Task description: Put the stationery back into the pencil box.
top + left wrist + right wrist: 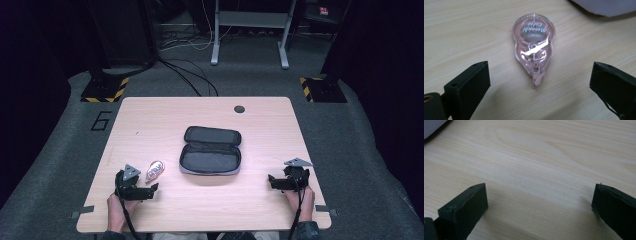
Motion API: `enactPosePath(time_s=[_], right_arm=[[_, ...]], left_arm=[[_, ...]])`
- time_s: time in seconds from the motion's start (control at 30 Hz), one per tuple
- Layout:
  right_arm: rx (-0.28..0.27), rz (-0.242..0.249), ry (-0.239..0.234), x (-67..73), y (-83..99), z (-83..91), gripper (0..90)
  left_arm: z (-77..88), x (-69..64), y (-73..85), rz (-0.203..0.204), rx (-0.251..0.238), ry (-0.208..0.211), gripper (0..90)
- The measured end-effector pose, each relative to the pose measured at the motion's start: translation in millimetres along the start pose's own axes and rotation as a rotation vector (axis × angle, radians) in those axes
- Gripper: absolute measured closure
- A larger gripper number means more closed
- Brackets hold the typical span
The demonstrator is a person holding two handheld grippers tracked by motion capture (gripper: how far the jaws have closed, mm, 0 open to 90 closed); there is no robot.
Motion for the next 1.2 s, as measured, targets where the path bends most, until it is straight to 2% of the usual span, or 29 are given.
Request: enactPosePath(time_s=[0.1, 0.13, 0.3, 0.33, 0.4, 0.43, 0.47, 0.53, 0.63, 0.7, 0.8, 0.9, 0.93, 0.97, 1.0, 1.17, 1.2], right_arm=[[0.000, 0.000, 0.000, 0.0, 0.0, 0.0, 0.0], [0.000, 0.000, 0.000, 0.0, 0.0, 0.0, 0.0], [-0.001, 0.001, 0.000, 0.0, 0.0, 0.0, 0.0], [-0.001, 0.001, 0.000, 0.0, 0.0, 0.0, 0.0], [-0.001, 0.001, 0.000, 0.0, 0.0, 0.0, 0.0], [0.000, 0.000, 0.000, 0.0, 0.0, 0.0, 0.0], [0.000, 0.001, 0.000, 0.0, 0.0, 0.0, 0.0], [-0.001, 0.000, 0.000, 0.0, 0.0, 0.0, 0.0], [0.000, 0.000, 0.000, 0.0, 0.0, 0.0, 0.0], [0.000, 0.000, 0.000, 0.0, 0.0, 0.0, 0.0], [0.000, 0.000, 0.000, 0.0, 0.0, 0.0, 0.0], [-0.001, 0.000, 0.000, 0.0, 0.0, 0.0, 0.0], [-0.001, 0.000, 0.000, 0.0, 0.0, 0.0, 0.0], [0.000, 0.000, 0.000, 0.0, 0.0, 0.0, 0.0], [-0.001, 0.000, 0.000, 0.0, 0.0, 0.0, 0.0], [0.000, 0.000, 0.000, 0.0, 0.0, 0.0, 0.0], [0.000, 0.000, 0.000, 0.0, 0.0, 0.0, 0.0]], left_arm=[[-2.1, -1.4, -8.2, -0.002, -0.008, 0.014, 3.6], [-4.3, -1.7, -11.1, 0.005, -0.026, 0.003, 3.8], [-10.5, -2.1, -16.3, 0.000, -0.004, 0.019, 3.5], [-11.6, -2.8, -16.7, 0.001, -0.004, 0.022, 5.6], [-14.6, -2.2, -19.5, -0.004, -0.028, -0.003, 13.2], [-14.7, -2.1, -19.1, -0.004, -0.011, -0.001, 16.3], [-16.4, -1.9, -20.1, -0.003, -0.017, -0.005, 15.4], [-18.5, -1.3, -20.2, -0.005, -0.010, -0.015, 23.4], [-21.2, -1.3, -19.7, -0.009, 0.000, -0.018, 29.2], [-22.9, 0.4, -18.8, -0.018, 0.013, -0.037, 34.0], [-25.4, 2.5, -18.7, -0.011, 0.004, -0.059, 40.1], [-25.6, 3.6, -16.7, -0.013, 0.023, -0.053, 46.7], [-27.0, 4.5, -17.1, -0.016, 0.009, -0.060, 48.6], [-26.0, 4.1, -16.3, -0.011, 0.020, -0.054, 48.6], [-27.2, 4.3, -17.1, -0.012, 0.003, -0.061, 48.9], [-27.1, 3.9, -17.2, -0.019, -0.003, -0.051, 49.7], [-25.8, 3.3, -16.6, -0.019, 0.009, -0.037, 49.8]])
Point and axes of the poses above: each handheld gripper's, and its own axes: z roughly backward along the jaws, y roughly out of its underside, x roughly to its left, the point moved 9 cm from there along -z, roughly forward along the jaws, and after that the axes turned 4 degrees about -x, right-handed, at the moved point
